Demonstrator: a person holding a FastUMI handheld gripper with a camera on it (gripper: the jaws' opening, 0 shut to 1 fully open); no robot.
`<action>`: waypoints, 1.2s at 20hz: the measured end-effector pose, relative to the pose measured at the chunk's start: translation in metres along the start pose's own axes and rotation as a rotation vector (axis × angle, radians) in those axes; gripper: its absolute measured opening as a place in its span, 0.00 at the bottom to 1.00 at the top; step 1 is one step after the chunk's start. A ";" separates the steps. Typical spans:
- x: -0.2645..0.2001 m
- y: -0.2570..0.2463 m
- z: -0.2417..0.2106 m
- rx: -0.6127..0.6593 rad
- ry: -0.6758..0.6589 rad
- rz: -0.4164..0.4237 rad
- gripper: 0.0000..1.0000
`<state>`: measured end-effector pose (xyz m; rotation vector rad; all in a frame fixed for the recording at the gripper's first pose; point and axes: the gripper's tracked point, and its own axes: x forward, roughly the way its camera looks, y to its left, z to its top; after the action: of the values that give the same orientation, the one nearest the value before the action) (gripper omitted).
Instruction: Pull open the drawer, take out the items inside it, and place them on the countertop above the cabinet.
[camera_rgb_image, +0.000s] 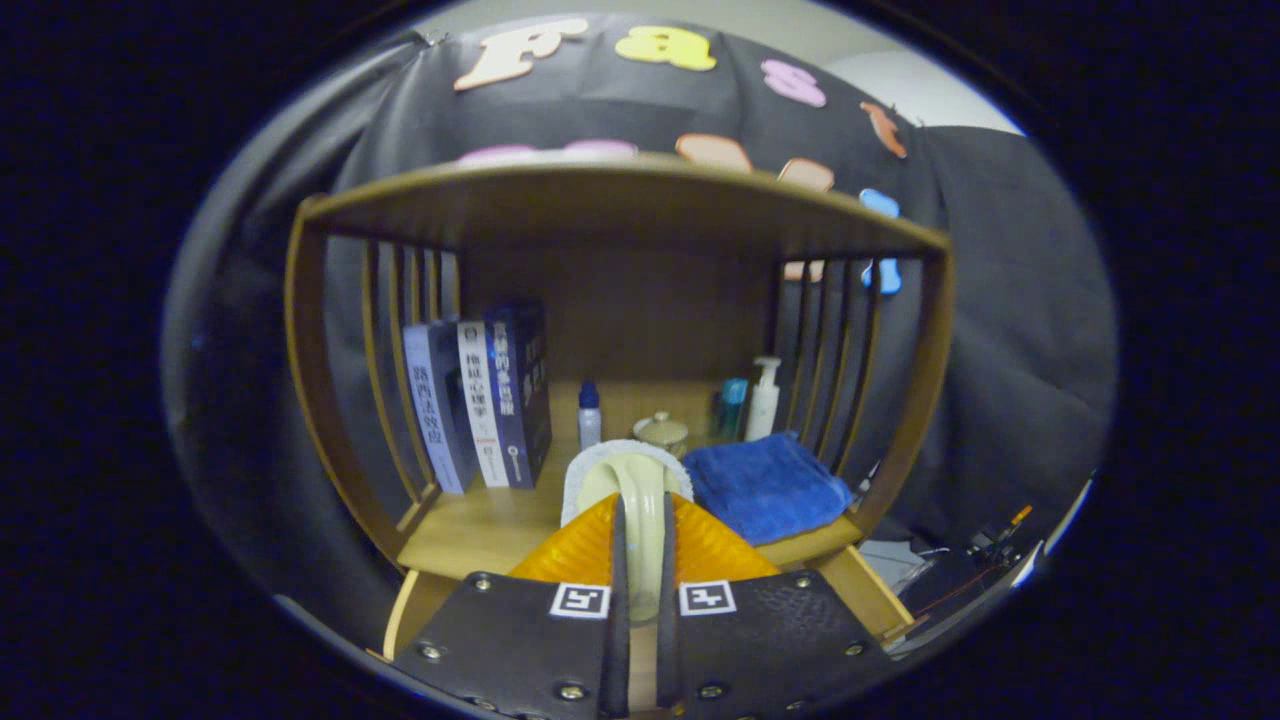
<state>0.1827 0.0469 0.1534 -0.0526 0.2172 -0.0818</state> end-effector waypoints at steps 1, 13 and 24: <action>0.018 0.002 -0.008 -0.011 0.038 0.004 0.11; 0.151 0.025 -0.076 0.083 0.306 0.061 0.12; 0.175 0.028 -0.068 0.018 0.161 0.078 0.11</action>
<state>0.3399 0.0567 0.0477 -0.0197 0.3794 -0.0098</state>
